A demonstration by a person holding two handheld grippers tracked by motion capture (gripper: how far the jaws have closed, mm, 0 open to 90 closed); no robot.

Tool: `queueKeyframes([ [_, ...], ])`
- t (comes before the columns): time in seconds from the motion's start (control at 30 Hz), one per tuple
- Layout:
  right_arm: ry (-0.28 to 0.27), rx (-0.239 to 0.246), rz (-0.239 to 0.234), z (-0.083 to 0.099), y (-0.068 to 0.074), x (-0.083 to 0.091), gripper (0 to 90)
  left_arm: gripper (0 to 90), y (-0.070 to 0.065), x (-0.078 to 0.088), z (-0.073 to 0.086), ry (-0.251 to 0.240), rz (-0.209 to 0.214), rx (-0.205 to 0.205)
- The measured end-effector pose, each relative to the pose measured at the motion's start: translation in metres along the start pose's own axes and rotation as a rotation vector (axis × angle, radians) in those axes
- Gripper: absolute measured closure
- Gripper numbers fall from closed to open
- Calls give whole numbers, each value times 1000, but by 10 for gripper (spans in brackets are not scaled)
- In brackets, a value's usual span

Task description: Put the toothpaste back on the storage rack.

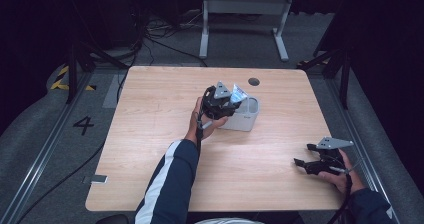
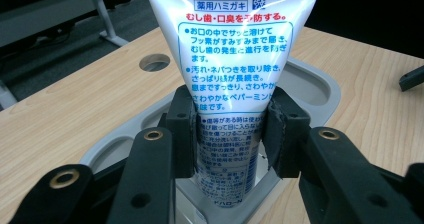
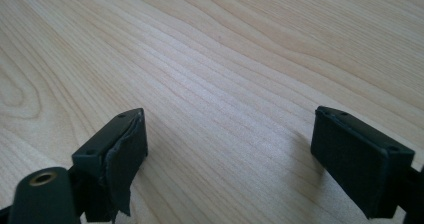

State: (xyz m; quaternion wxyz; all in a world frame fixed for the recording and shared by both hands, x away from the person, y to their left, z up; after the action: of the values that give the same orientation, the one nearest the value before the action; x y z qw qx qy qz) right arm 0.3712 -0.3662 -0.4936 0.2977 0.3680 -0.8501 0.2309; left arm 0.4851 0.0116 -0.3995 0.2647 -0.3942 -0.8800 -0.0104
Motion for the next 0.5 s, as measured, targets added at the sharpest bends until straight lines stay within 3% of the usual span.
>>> queueKeyframes([
  [0.5, 0, 0, 0, 0, 0, 0, 151, 578, 0, 1, -5, 24, -24, -9],
])
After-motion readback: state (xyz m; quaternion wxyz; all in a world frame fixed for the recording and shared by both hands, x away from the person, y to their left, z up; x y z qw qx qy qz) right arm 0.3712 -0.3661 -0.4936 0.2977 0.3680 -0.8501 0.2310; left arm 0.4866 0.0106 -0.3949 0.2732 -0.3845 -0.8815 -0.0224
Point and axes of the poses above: each handheld gripper's, and its own axes: x roughly backward along the jaws, z roughly out of its underside, y roughly to its left, the point moved 1 cm from there along -x, roughly forward along the jaws, and after that the axes turned 14 degrees about x, right-handed, at the moved point
